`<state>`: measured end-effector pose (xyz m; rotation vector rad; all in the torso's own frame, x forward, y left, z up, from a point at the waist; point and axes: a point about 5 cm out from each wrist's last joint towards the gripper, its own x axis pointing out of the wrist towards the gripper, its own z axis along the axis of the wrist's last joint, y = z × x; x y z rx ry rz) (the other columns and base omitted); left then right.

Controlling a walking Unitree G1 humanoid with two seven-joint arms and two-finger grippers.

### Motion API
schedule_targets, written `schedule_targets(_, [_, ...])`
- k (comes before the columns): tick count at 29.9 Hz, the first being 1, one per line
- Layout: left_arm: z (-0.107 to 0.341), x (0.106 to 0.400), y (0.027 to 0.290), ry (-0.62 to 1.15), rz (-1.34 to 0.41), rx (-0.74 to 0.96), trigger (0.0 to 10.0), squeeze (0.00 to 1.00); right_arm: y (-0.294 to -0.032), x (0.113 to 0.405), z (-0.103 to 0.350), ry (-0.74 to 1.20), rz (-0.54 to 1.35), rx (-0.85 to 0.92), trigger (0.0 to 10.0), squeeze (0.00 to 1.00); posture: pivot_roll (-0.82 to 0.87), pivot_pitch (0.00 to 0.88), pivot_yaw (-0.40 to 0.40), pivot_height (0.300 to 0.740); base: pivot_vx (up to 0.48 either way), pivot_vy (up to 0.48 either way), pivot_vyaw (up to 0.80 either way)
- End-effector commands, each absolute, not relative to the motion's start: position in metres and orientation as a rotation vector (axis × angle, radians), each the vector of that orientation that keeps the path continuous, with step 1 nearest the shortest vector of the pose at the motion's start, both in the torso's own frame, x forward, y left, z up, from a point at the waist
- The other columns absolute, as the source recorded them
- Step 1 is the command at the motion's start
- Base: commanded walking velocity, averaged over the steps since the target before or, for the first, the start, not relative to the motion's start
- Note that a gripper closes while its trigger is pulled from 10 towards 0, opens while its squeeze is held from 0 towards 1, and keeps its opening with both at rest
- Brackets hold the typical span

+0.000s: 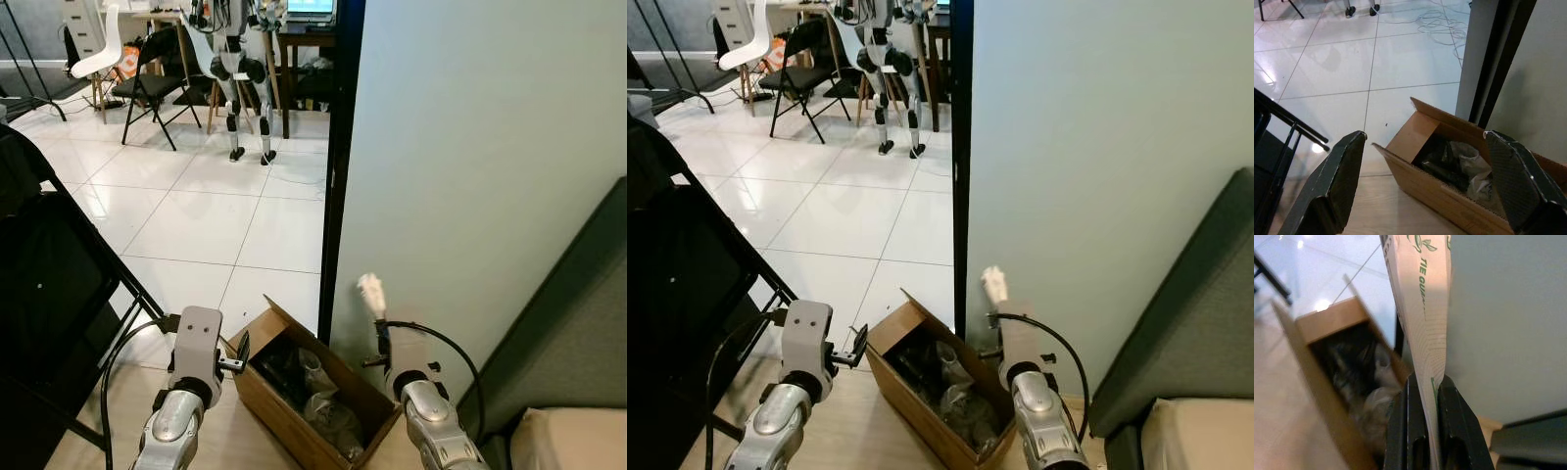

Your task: Clean up the room

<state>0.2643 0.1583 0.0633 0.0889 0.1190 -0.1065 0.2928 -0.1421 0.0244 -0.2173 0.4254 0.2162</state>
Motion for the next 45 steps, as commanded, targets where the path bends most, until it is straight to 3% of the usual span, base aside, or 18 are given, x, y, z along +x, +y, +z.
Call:
schedule_targets(1, [0.058, 0.260, 0.161, 0.153, -0.128, 0.111, 10.0, 0.00, -0.138, 0.289, 0.015, 0.507, 0.305, -0.270, 10.0, 0.00, -0.04, 0.092, 0.021, 0.740, 0.000, 0.000, 0.00])
schedule_targets(2, [0.057, 0.259, 0.166, 0.170, -0.160, 0.129, 10.0, 0.00, -0.135, 0.290, 0.011, 0.579, 0.431, -0.356, 10.0, 0.00, -0.04, 0.107, 0.016, 0.740, 0.000, 0.000, 0.00])
schedule_targets(6, [0.055, 0.251, 0.177, 0.199, -0.271, 0.228, 10.0, 0.00, -0.132, 0.300, 0.008, 0.701, 0.630, -0.551, 10.0, 0.00, -0.02, 0.144, -0.001, 0.740, 0.000, 0.000, 0.00])
schedule_targets(13, [0.062, 0.238, 0.182, 0.195, -0.354, 0.275, 10.0, 0.00, -0.121, 0.318, 0.020, 0.674, 0.585, -0.550, 10.0, 0.00, 0.02, 0.230, -0.023, 0.740, 0.000, 0.000, 0.00])
schedule_targets(17, [0.063, 0.211, 0.190, 0.214, -0.477, 0.435, 10.0, 0.00, -0.106, 0.321, 0.023, 0.696, 0.631, -0.588, 10.0, 0.00, 0.05, 0.361, -0.040, 0.740, 0.000, 0.000, 0.00])
schedule_targets(20, [0.064, 0.204, 0.192, 0.218, -0.498, 0.460, 10.0, 0.00, -0.103, 0.321, 0.023, 0.707, 0.647, -0.596, 10.0, 0.00, 0.06, 0.371, -0.040, 0.740, 0.000, 0.000, 0.00])
schedule_targets(21, [0.067, 0.198, 0.193, 0.210, -0.525, 0.494, 10.0, 0.00, -0.099, 0.322, 0.024, 0.721, 0.660, -0.594, 10.0, 0.00, 0.08, 0.427, -0.041, 0.740, 0.000, 0.000, 0.00])
schedule_targets(24, [0.077, 0.193, 0.195, 0.184, -0.566, 0.545, 10.0, 0.00, -0.096, 0.322, 0.024, 0.753, 0.686, -0.619, 10.0, 0.00, 0.09, 0.470, -0.033, 0.740, 0.000, 0.000, 0.00])
schedule_targets(38, [0.099, 0.195, 0.188, 0.126, -0.612, 0.528, 10.0, 0.00, -0.098, 0.320, 0.018, 0.742, 0.613, -0.674, 10.0, 0.00, 0.11, 0.483, -0.011, 0.740, 0.000, 0.000, 0.00])
schedule_targets(39, [0.101, 0.195, 0.187, 0.117, -0.612, 0.510, 10.0, 0.00, -0.097, 0.320, 0.018, 0.743, 0.613, -0.668, 10.0, 0.15, 0.11, 0.484, -0.009, 0.740, 0.000, 0.000, 0.00])
schedule_targets(40, [0.102, 0.195, 0.186, 0.112, -0.613, 0.500, 10.0, 0.00, -0.097, 0.319, 0.018, 0.746, 0.614, -0.662, 10.0, 0.15, 0.11, 0.484, -0.009, 0.740, 0.000, 0.000, 0.00])
schedule_targets(41, [0.103, 0.195, 0.185, 0.111, -0.621, 0.495, 10.0, 0.00, -0.097, 0.319, 0.018, 0.748, 0.615, -0.660, 10.0, 1.00, 0.11, 0.484, -0.009, 0.740, 0.000, 0.000, 0.00])
schedule_targets(45, [0.102, 0.194, 0.183, 0.120, -0.638, 0.493, 10.0, 0.00, -0.098, 0.320, 0.018, 0.743, 0.611, -0.677, 10.0, 1.00, 0.11, 0.484, -0.009, 0.740, 0.000, 0.000, 0.00])
